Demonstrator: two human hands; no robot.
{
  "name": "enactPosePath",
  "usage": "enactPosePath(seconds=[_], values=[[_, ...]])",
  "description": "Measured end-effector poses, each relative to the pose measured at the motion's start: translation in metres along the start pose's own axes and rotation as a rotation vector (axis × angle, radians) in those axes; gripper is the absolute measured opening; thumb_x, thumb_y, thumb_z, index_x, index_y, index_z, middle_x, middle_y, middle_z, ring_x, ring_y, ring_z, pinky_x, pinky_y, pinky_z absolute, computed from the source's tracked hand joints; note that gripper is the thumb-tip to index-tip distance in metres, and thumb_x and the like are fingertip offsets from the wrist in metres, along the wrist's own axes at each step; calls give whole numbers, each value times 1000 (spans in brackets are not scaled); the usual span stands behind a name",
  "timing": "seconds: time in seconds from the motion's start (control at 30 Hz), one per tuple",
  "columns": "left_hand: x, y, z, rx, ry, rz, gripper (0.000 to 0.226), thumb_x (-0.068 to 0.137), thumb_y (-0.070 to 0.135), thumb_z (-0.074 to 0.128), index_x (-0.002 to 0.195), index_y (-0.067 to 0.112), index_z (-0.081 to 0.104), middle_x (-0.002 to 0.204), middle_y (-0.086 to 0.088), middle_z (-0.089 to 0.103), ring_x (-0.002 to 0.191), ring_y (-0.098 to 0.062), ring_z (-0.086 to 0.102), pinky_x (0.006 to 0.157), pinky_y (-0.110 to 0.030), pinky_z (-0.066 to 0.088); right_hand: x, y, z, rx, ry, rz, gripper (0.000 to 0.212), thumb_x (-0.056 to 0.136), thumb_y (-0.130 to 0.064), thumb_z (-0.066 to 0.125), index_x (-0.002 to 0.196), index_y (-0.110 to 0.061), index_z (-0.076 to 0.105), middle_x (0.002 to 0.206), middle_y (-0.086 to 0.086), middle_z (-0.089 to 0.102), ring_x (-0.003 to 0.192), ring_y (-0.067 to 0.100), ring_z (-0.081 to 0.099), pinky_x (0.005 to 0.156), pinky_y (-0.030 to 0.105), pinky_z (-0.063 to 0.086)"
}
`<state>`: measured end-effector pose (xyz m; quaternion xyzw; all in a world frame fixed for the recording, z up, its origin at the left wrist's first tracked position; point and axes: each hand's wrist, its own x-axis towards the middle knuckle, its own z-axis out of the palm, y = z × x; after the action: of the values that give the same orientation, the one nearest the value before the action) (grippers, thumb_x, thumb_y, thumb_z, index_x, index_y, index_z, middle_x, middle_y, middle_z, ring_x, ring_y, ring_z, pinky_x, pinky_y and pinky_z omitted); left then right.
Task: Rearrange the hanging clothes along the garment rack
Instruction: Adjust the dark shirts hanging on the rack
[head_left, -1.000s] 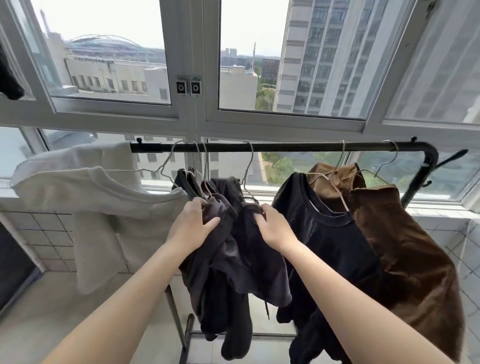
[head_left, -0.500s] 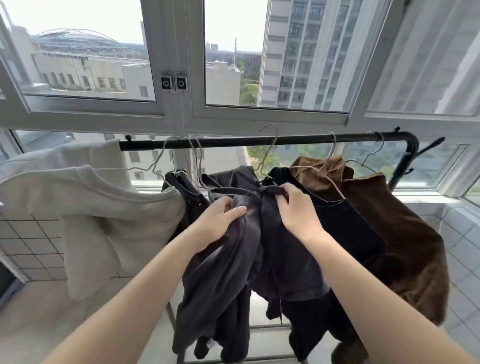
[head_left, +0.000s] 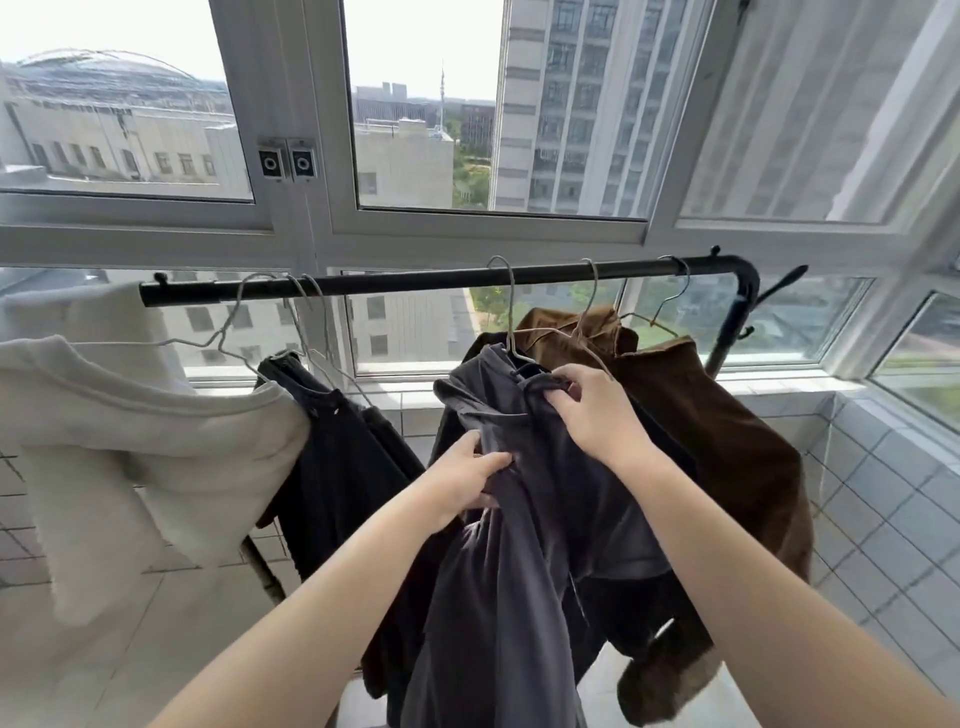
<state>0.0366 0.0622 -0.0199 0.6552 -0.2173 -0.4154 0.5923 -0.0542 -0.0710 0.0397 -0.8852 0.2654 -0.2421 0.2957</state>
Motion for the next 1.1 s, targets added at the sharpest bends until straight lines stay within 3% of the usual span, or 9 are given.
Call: enactPosePath(seconds=[0.1, 0.2, 0.27, 0.33, 0.5, 0.7, 0.83, 0.97, 1.1], values=[[11, -10, -5, 175, 63, -1, 15, 94, 6, 51, 107, 11, 55, 92, -4, 65, 78, -15, 65, 66, -27, 59, 1, 7, 0, 5, 0, 19, 21, 91, -20, 56, 109, -16, 67, 86, -1, 65, 77, 15, 56, 70, 23, 36], [20, -22, -16, 728, 247, 193, 7, 85, 12, 53, 90, 12, 58, 92, -7, 62, 82, -24, 62, 77, -42, 55, 5, 10, -2, 19, 1, 18, 21, 92, -21, 55, 108, -16, 68, 86, 1, 65, 74, 14, 54, 70, 24, 37], [18, -25, -15, 1056, 354, 286, 9, 86, 10, 49, 91, 11, 57, 95, -5, 57, 85, -26, 58, 74, -40, 50, 6, 10, -5, 27, 7, 17, 21, 92, -21, 55, 108, -16, 67, 86, 4, 67, 72, 15, 54, 68, 25, 38], [17, -24, -16, 1192, 426, 370, 13, 89, 11, 47, 98, 14, 56, 99, -2, 57, 89, -25, 59, 71, -38, 50, 7, 10, -6, 43, 7, 16, 20, 92, -21, 56, 108, -16, 67, 87, 7, 68, 72, 16, 55, 67, 26, 39], [16, 8, -24, 1208, 585, 683, 21, 86, 14, 58, 105, 20, 62, 103, 4, 61, 95, -17, 58, 86, -32, 46, 7, 10, 1, 82, -51, 15, 17, 91, -25, 58, 102, -17, 68, 87, 3, 69, 78, 17, 59, 70, 29, 43], [20, 75, -38, 1189, 805, 998, 25, 82, 10, 64, 106, 16, 62, 113, 0, 59, 109, -20, 54, 102, -38, 36, 10, 4, 18, 205, -56, 77, 17, 93, -22, 53, 104, -12, 62, 78, -5, 61, 70, 8, 53, 64, 18, 40], [29, 101, -57, 1279, 850, 943, 44, 82, 15, 63, 124, 16, 51, 131, -2, 51, 126, -22, 41, 113, -40, 22, 15, -4, 27, 280, -98, 108, 18, 93, -22, 52, 106, -11, 59, 95, 3, 66, 86, 17, 59, 70, 25, 40], [38, 110, -77, 1317, 821, 785, 51, 87, 20, 56, 136, 16, 41, 141, -2, 46, 137, -22, 33, 118, -41, 10, 22, -5, 33, 206, -113, 107, 18, 92, -20, 51, 107, -12, 56, 86, -2, 60, 75, 10, 54, 62, 14, 38], [39, 105, -83, 1303, 778, 728, 52, 91, 20, 51, 141, 19, 37, 141, -1, 45, 136, -21, 34, 119, -41, 10, 21, 1, 38, 163, -95, 127, 20, 92, -17, 52, 110, -9, 55, 88, 0, 60, 74, 11, 53, 61, 23, 38]])
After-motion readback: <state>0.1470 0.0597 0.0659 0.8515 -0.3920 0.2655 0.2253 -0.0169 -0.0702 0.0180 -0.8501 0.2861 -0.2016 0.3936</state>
